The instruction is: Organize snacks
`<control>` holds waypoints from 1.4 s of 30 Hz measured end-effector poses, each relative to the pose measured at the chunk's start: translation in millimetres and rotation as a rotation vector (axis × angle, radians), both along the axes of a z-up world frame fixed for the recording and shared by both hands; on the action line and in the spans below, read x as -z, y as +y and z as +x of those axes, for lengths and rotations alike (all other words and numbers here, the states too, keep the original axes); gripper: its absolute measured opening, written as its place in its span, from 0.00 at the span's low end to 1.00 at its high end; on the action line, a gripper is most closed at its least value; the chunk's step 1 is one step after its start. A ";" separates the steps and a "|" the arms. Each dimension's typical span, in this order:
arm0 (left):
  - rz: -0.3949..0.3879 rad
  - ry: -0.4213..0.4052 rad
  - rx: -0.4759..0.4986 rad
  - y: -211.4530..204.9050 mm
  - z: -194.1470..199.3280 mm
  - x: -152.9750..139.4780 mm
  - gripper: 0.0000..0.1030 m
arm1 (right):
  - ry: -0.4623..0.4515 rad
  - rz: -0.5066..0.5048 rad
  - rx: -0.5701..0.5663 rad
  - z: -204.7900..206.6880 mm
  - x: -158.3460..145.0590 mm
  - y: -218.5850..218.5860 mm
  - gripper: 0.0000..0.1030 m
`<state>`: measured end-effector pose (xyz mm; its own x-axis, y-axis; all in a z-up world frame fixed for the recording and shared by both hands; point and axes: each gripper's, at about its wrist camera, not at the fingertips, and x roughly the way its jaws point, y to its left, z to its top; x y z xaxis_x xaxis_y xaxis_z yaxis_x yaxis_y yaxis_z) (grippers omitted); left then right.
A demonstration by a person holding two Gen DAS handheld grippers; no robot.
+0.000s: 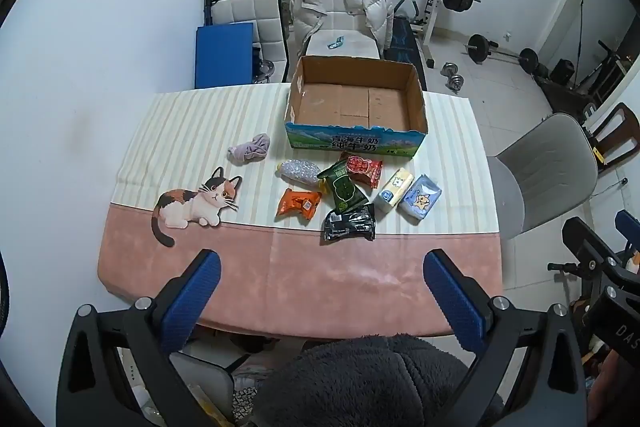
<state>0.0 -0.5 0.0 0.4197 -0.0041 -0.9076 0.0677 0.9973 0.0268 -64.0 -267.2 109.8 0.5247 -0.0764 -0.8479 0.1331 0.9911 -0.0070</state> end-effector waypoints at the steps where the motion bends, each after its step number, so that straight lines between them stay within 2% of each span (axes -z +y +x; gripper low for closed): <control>1: 0.003 -0.002 0.002 -0.9 -0.1 0.1 1.00 | 0.003 -0.010 0.001 0.4 0.2 0.5 1.00; 14: -0.012 -0.007 -0.004 -4.8 2.5 -5.3 1.00 | 0.001 -0.031 0.002 -3.6 -0.9 -2.3 1.00; 18: -0.016 -0.008 -0.008 -4.8 10.8 -5.4 1.00 | 0.000 -0.034 -0.003 9.0 0.3 -2.4 1.00; 42: -0.017 -0.015 -0.009 -6.1 16.5 -8.6 1.00 | 0.002 -0.034 -0.008 17.3 5.0 -2.7 1.00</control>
<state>16.5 -6.6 8.6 0.4333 -0.0156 -0.9011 0.0582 0.9982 0.0107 -46.7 -269.9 104.8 0.5241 -0.1008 -0.8457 0.1252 0.9913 -0.0405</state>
